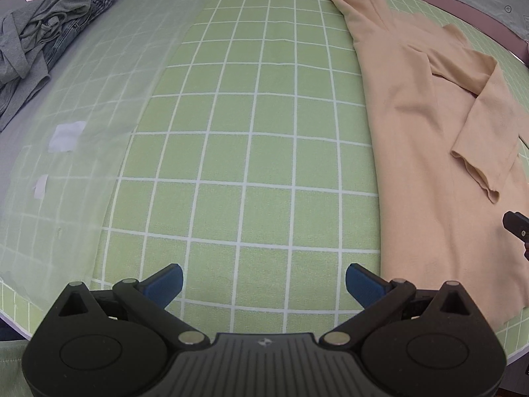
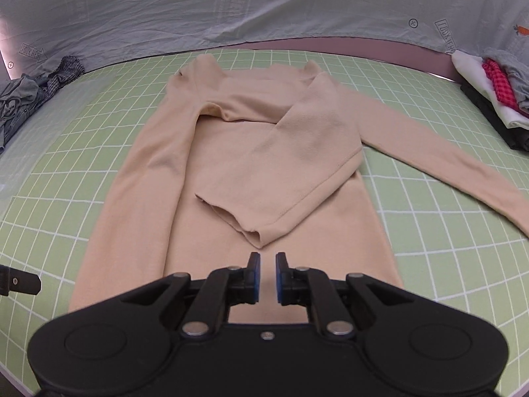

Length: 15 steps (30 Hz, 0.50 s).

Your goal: Fold clothes

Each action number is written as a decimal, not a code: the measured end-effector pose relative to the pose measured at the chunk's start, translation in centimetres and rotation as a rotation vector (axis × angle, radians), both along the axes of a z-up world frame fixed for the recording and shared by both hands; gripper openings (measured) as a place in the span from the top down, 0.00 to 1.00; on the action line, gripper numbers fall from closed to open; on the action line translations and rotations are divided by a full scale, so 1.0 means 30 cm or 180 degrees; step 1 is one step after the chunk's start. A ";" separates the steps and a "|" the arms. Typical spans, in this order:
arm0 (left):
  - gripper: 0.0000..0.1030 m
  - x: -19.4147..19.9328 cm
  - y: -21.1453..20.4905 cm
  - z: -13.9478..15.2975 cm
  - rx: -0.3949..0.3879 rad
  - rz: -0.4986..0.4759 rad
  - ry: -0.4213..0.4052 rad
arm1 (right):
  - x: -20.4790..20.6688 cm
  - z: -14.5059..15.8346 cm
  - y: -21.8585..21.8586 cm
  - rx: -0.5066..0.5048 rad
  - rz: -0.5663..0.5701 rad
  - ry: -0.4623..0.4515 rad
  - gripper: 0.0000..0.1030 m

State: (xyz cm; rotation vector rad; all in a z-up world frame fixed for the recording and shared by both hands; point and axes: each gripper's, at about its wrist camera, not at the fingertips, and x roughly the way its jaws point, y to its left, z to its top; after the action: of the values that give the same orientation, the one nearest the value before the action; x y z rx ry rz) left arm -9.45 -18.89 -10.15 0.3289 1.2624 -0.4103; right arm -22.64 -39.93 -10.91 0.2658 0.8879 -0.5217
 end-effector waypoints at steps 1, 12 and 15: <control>0.00 -0.006 -0.001 0.002 -0.0007 -0.0001 -0.0007 | -0.012 0.006 0.001 0.0024 -0.0012 -0.0031 0.82; 0.00 -0.078 -0.142 0.031 -0.0221 -0.0091 -0.0180 | -0.112 0.041 -0.125 -0.0089 -0.0373 -0.0109 0.28; 0.00 -0.099 -0.205 0.041 -0.0291 -0.0159 -0.0251 | -0.136 0.038 -0.188 -0.0113 -0.0401 -0.0119 0.16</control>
State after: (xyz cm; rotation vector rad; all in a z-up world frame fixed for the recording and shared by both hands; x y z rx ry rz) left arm -12.41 -25.05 -8.92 0.2966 1.1565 -0.4915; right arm -26.74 -45.58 -9.78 0.2996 0.8283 -0.6470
